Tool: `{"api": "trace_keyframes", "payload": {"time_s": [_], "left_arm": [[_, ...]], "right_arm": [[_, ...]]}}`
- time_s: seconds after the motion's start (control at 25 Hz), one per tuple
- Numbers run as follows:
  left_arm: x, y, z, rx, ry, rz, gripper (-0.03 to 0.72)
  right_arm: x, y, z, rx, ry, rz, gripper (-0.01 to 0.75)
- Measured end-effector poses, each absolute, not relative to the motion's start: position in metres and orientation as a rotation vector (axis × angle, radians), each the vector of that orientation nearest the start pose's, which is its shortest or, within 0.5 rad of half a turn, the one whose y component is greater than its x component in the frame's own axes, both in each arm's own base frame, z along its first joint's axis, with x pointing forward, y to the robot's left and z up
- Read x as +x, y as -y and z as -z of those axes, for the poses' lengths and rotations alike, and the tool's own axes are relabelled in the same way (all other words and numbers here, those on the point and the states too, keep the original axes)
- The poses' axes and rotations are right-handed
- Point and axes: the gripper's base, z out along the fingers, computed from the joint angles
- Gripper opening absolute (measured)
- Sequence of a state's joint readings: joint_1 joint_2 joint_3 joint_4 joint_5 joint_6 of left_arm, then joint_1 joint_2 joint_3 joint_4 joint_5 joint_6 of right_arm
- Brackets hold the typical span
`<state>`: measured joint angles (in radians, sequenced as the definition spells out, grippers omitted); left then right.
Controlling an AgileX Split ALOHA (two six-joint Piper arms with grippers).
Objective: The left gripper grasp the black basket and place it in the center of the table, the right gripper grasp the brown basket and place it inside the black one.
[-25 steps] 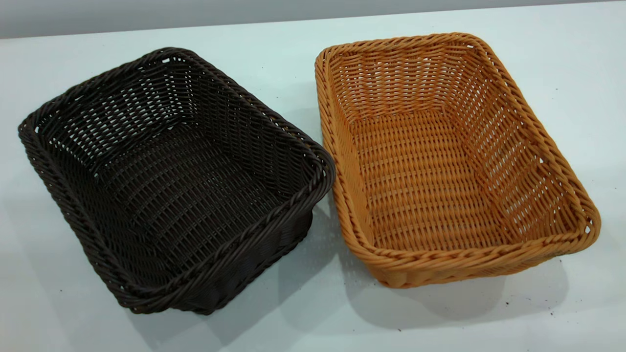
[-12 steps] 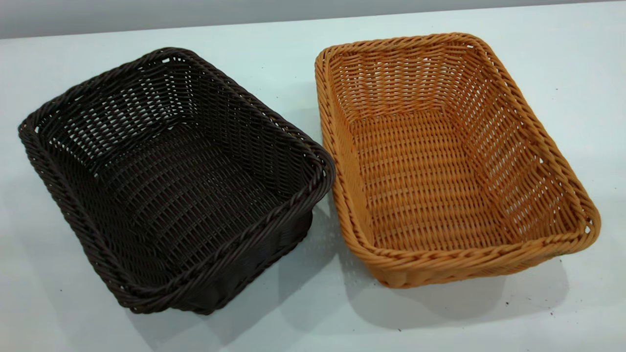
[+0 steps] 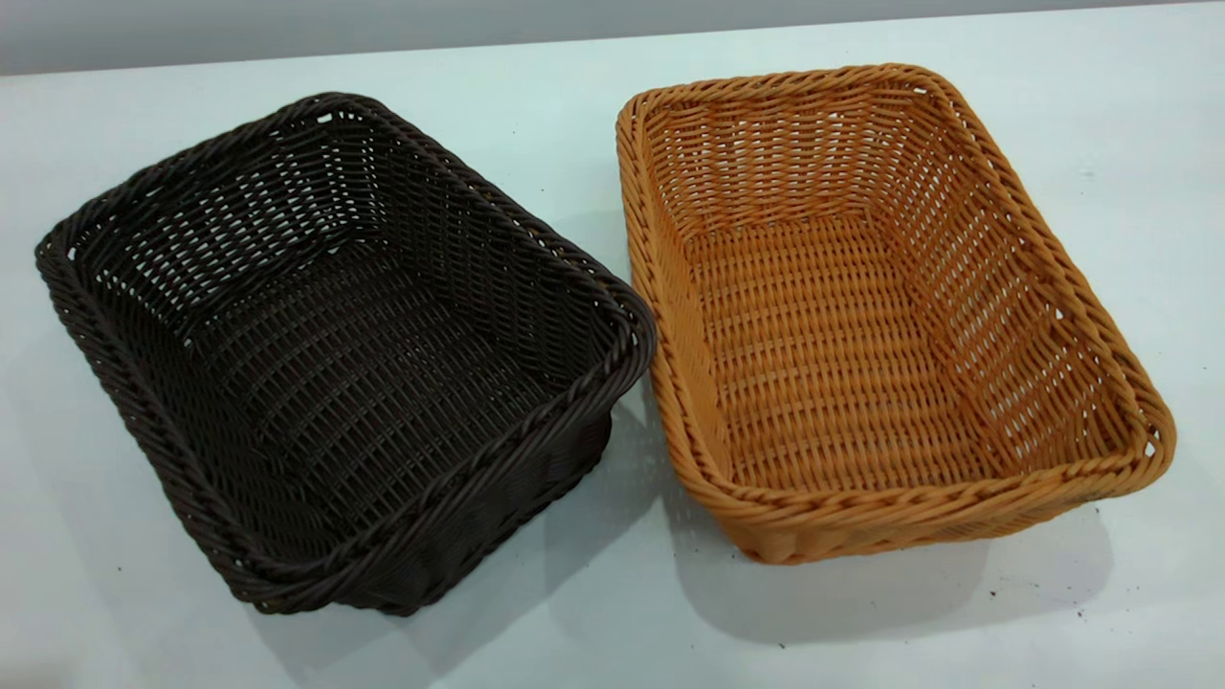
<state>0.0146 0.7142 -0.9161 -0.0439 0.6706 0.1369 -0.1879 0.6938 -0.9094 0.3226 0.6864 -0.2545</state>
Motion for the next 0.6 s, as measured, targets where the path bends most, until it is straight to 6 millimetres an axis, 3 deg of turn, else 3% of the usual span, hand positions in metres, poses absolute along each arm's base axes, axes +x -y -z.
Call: {"api": "trace_keyframes", "payload": {"time_s": [0.12,0.24,0.44,0.6], "left_arm": [[0.161,0.0,-0.389,0.103,-2.007,-0.045,-0.001],[0.18,0.0,-0.378,0.105,-2.073,-0.041,-0.001],[0.182,0.0,-0.38,0.162,-2.037,-0.082,-0.001],[0.182,0.0,-0.379,0.206,-2.036,-0.109,0.001]], "right_arm": [[0.156,0.012,-0.389,0.073,-1.97,-0.072,0.0],[0.174,0.017,-0.381,0.092,-1.995,-0.07,0.0],[0.176,0.017,-0.379,0.095,-2.005,-0.076,0.023],[0.175,0.016,-0.378,0.092,-2.027,-0.088,0.131]]}}
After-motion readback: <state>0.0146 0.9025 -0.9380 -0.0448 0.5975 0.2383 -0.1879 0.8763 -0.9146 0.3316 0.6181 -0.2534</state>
